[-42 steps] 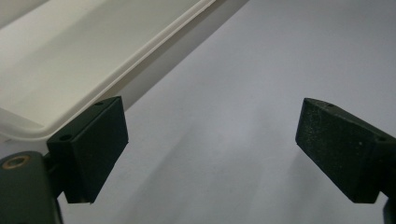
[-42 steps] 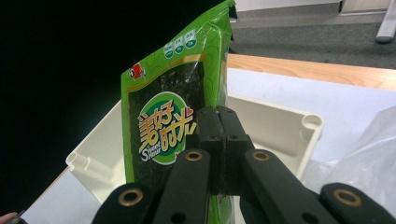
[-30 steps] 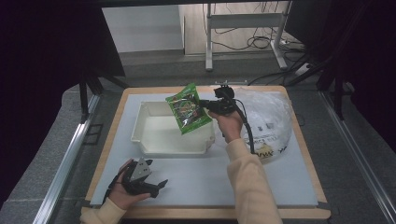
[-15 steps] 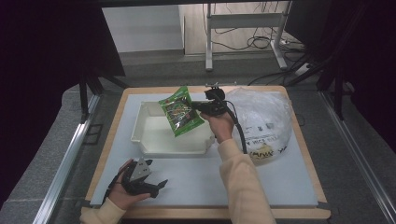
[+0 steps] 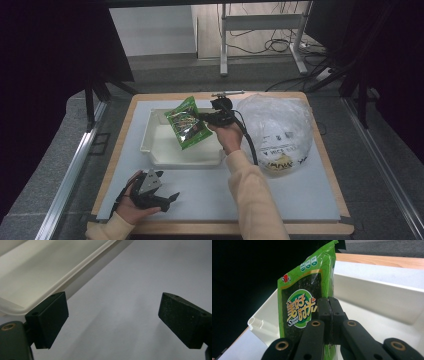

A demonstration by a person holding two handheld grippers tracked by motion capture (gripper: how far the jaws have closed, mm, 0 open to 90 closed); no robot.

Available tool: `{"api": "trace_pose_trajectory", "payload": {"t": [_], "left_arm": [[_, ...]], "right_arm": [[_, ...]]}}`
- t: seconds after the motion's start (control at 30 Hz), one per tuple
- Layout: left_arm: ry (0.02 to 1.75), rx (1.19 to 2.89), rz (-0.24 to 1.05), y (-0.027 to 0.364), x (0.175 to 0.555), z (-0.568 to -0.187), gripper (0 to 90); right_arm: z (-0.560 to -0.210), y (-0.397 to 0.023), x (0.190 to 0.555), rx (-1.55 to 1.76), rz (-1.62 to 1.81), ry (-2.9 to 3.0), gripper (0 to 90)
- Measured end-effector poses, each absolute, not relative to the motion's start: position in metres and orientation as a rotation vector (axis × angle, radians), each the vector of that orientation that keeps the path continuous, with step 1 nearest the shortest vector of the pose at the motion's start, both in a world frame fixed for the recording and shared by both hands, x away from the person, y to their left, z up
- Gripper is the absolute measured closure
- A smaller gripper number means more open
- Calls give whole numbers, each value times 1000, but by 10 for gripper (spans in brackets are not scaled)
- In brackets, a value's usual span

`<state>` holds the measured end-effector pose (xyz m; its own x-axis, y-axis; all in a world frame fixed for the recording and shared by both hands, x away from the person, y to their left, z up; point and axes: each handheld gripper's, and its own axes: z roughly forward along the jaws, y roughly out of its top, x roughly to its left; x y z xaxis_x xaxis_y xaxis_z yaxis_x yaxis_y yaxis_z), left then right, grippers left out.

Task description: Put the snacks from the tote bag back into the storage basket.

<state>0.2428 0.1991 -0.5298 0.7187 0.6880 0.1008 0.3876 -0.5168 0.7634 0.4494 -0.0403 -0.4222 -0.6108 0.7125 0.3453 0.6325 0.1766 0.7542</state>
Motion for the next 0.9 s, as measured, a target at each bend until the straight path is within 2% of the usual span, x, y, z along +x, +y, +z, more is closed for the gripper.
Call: {"api": "trace_pose_trajectory", "payload": {"t": [0.9], "left_arm": [[814,2161,512,200,242,-529,91]], "right_arm": [[-442,-9,451,1376,1415,2374,900]]}}
